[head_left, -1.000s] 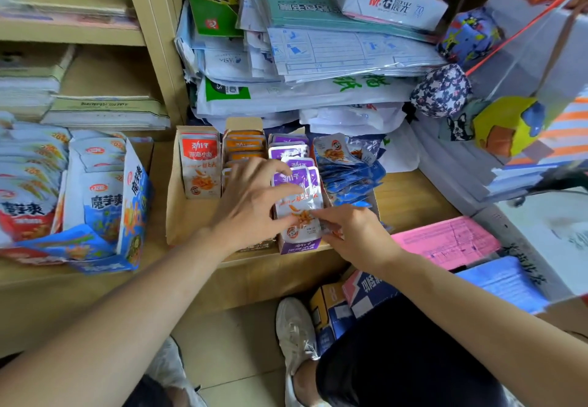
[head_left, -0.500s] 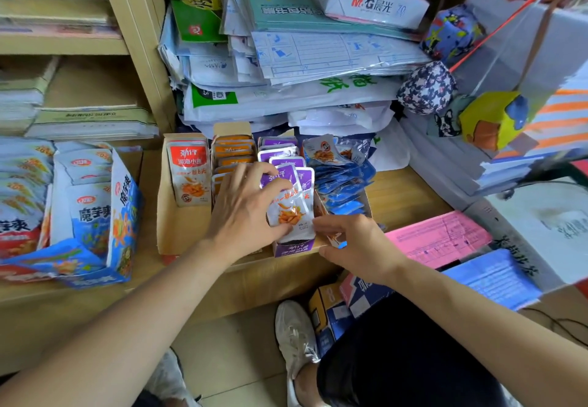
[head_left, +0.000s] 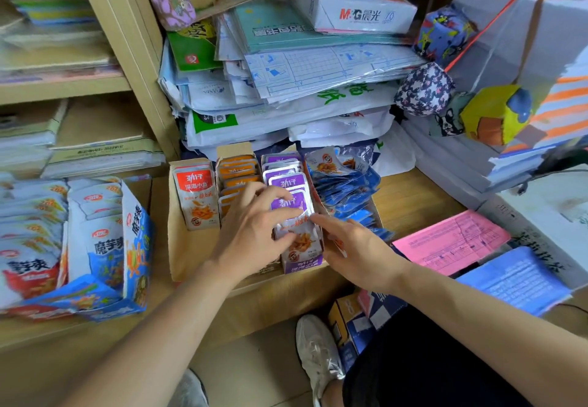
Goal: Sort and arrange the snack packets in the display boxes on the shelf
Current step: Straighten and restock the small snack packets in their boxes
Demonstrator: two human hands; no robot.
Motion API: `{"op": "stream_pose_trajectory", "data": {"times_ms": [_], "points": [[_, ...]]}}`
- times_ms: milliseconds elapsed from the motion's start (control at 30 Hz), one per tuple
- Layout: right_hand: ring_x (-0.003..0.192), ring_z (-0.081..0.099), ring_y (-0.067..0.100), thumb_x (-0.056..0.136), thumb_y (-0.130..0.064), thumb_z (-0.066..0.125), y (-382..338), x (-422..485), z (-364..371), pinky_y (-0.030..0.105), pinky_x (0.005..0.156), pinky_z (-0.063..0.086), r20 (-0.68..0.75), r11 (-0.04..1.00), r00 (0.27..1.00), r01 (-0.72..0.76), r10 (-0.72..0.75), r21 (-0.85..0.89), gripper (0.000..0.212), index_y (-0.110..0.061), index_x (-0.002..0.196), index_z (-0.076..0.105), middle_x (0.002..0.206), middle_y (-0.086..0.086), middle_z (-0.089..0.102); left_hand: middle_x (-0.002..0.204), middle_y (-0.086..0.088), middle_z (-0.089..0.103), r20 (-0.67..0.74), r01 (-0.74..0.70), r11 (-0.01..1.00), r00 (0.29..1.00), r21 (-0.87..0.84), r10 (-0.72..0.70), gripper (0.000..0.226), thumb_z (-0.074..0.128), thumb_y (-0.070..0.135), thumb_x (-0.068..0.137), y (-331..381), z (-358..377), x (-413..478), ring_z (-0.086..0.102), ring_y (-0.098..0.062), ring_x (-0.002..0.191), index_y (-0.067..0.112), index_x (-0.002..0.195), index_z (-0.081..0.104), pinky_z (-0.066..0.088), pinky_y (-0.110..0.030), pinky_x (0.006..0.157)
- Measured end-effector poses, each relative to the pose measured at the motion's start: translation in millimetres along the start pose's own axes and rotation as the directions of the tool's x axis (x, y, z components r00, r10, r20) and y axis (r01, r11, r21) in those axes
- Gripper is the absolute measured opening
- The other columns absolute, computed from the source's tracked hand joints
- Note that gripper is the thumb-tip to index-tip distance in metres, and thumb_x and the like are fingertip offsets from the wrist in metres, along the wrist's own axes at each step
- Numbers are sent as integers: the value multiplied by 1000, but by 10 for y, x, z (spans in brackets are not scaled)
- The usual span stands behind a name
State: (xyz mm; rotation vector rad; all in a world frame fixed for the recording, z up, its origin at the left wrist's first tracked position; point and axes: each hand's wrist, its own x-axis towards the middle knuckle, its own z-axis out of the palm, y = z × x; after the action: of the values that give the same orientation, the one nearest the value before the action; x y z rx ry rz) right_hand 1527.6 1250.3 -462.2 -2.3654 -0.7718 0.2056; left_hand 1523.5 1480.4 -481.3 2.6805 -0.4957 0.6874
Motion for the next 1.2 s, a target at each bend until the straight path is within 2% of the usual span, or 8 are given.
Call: {"op": "stream_pose_trajectory", "data": {"times_ms": [267,400,467,533,733,867,1000,1200], "points": [[134,42,12,94,-12,59,0,45,19,28,103,48,-102,989,989,91,-102,-113,57,-22,148,43,148,-6,47,150,-2,49,115,99,992,987,82,-108,76,77,48,81,-22,-39,60,40,-24,140,18,145,52,37,-49,113],[115,55,15,94,-11,60,62,56,35,30,92,54,-115,976,984,116,-139,-186,38,-16,132,62,127,0,64,143,-4,54,123,97,995,988,15,-98,67,84,48,74,-5,-50,41,47,-25,133,25,134,63,43,-45,107],[107,56,12,95,-10,60,75,26,37,18,86,52,-107,971,982,133,-157,-199,30,-14,124,68,122,0,68,141,-3,54,118,92,996,989,-19,-89,64,83,48,75,-3,-52,46,47,-24,131,24,132,65,48,-44,104],[103,54,3,96,-10,59,73,-2,30,2,79,42,-125,985,985,102,-120,-137,31,-14,126,65,122,0,68,145,-2,50,93,88,995,992,-41,-84,60,81,47,78,2,-49,63,44,-22,132,25,131,66,45,-41,104],[112,55,6,97,-15,56,71,28,31,25,87,56,-3,999,999,-42,42,33,40,-19,136,48,130,-4,59,144,5,54,117,189,977,977,-100,-177,70,81,39,80,-5,-87,98,40,-15,128,26,144,54,41,-31,103],[107,57,0,96,-17,59,98,30,19,17,85,54,22,994,997,-81,79,80,42,-22,136,48,132,-9,60,134,9,58,120,237,960,968,-148,-221,63,80,36,81,-1,-96,119,39,-8,125,25,139,59,30,-16,95],[99,53,-8,91,-12,62,54,21,-9,4,78,44,-161,1000,987,3,-4,-6,44,-18,134,56,122,-6,61,125,7,65,108,218,973,972,-75,-209,56,79,39,82,49,-70,119,45,-15,120,23,134,64,42,-31,96],[123,40,14,94,-29,62,13,129,59,30,102,45,-143,962,982,86,-126,-259,63,-19,152,38,151,-5,42,130,11,62,161,190,974,972,-120,-169,58,78,41,83,0,-97,144,45,-10,123,26,136,62,45,-36,102]]}}
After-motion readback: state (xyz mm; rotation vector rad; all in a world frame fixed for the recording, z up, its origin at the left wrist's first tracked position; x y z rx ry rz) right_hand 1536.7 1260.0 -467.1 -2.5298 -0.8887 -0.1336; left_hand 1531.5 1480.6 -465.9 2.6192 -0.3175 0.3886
